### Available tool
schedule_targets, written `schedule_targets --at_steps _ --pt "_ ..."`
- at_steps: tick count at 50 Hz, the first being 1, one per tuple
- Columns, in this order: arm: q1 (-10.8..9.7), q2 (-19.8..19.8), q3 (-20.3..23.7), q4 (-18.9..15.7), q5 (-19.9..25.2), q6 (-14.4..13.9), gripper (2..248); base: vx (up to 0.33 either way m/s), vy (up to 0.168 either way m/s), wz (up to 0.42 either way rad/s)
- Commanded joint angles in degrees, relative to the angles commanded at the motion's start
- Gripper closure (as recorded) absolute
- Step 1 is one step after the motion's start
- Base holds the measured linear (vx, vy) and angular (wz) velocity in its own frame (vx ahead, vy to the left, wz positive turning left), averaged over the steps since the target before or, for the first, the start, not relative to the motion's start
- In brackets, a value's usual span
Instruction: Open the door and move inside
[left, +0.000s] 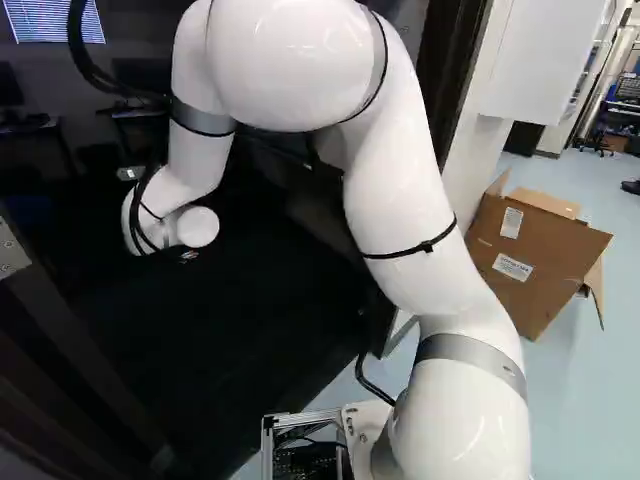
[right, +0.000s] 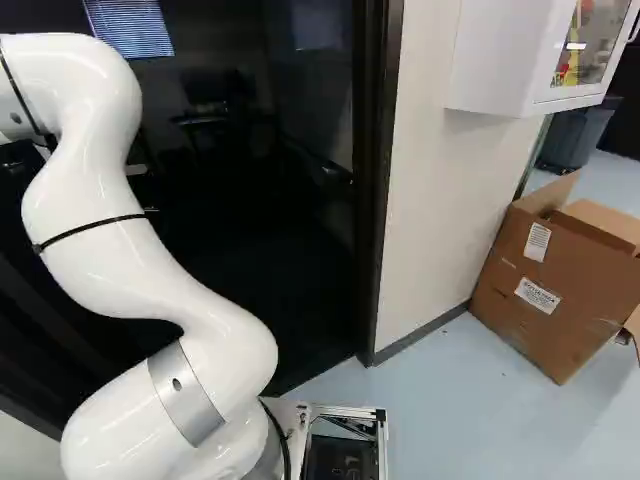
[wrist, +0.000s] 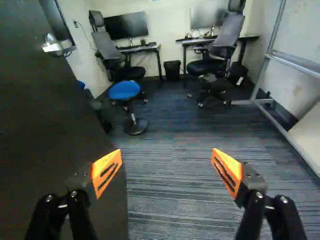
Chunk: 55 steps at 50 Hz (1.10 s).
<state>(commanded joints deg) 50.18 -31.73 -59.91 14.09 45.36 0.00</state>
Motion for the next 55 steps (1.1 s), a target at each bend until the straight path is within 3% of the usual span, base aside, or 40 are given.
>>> schedule_targets --at_steps 55 --pt "-3.9 12.7 16.3 0.3 0.0 0.0 3 0.000 0.000 0.000"
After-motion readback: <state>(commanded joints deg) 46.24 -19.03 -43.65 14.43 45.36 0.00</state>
